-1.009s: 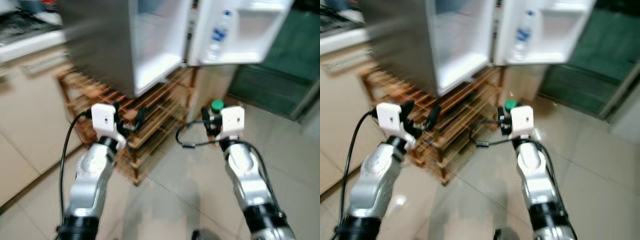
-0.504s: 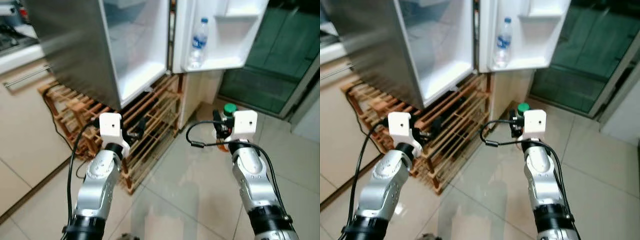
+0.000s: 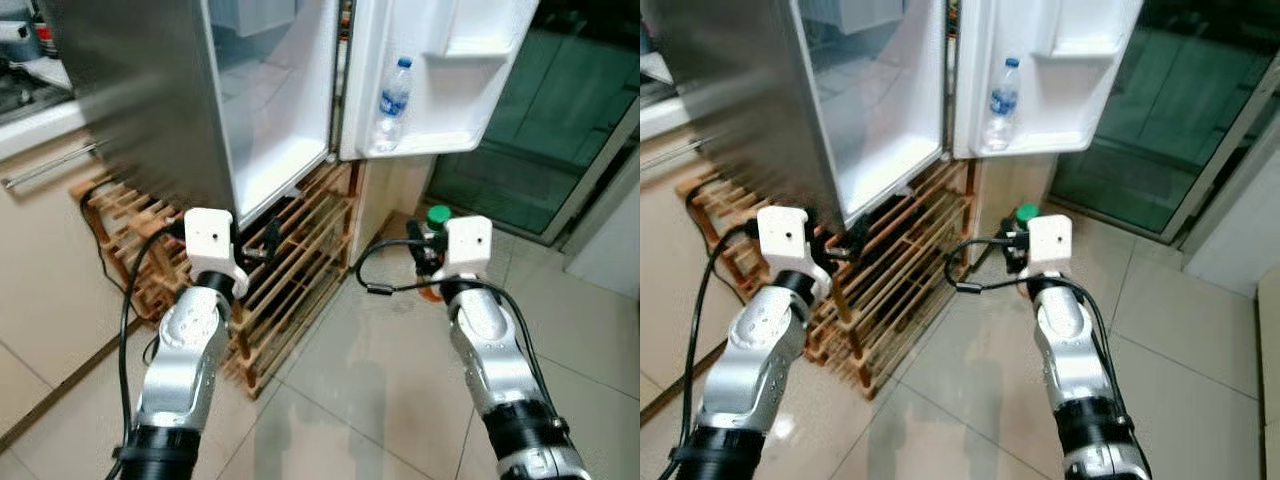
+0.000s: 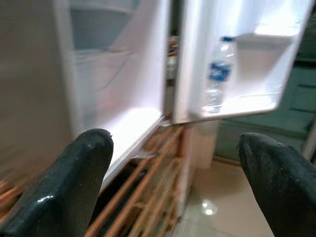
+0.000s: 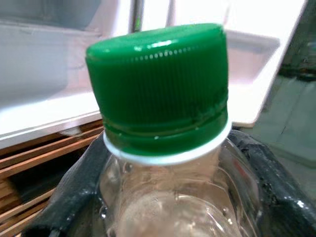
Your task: Restocking fridge
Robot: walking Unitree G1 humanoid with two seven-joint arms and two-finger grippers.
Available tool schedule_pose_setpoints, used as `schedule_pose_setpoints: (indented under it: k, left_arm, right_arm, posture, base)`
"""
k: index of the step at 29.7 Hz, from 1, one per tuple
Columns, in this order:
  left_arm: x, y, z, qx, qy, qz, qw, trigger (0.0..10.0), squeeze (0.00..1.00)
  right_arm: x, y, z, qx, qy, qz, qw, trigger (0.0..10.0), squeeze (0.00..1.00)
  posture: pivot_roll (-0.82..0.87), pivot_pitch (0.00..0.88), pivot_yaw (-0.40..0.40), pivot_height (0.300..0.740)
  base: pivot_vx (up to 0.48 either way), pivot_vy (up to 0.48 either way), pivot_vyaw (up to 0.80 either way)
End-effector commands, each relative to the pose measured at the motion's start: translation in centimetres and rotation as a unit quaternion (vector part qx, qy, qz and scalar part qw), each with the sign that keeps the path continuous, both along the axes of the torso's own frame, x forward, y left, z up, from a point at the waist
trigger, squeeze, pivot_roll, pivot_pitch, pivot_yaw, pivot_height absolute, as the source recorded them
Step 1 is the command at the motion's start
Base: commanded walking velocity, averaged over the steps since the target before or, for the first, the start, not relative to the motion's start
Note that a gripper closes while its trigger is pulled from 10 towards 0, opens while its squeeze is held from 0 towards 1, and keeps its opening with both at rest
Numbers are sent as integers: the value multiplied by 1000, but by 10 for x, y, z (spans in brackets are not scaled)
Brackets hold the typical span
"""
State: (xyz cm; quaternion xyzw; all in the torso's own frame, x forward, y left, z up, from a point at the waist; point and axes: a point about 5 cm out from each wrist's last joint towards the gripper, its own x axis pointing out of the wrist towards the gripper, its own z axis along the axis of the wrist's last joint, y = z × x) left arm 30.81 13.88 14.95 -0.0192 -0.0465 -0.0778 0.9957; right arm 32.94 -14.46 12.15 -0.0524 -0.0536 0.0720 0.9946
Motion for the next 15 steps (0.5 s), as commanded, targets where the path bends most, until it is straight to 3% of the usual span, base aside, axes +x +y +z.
schedule_pose_setpoints:
  k: [1,15]
  left_arm:
    - [2,-9,1,1,2,-17,1000,10000,0]
    - [3,-19,7,7,-17,-49,999,10000,0]
  right_arm:
    - [2,-3,13,-9,-32,-1,999,0,0]
    - [0,-12,12,-12,-35,-25,999,0,0]
  posture:
    - [-102,0,-9,740]
    - [-122,0,10,740]
  base:
    - [435,0,0]
    - [438,0,0]
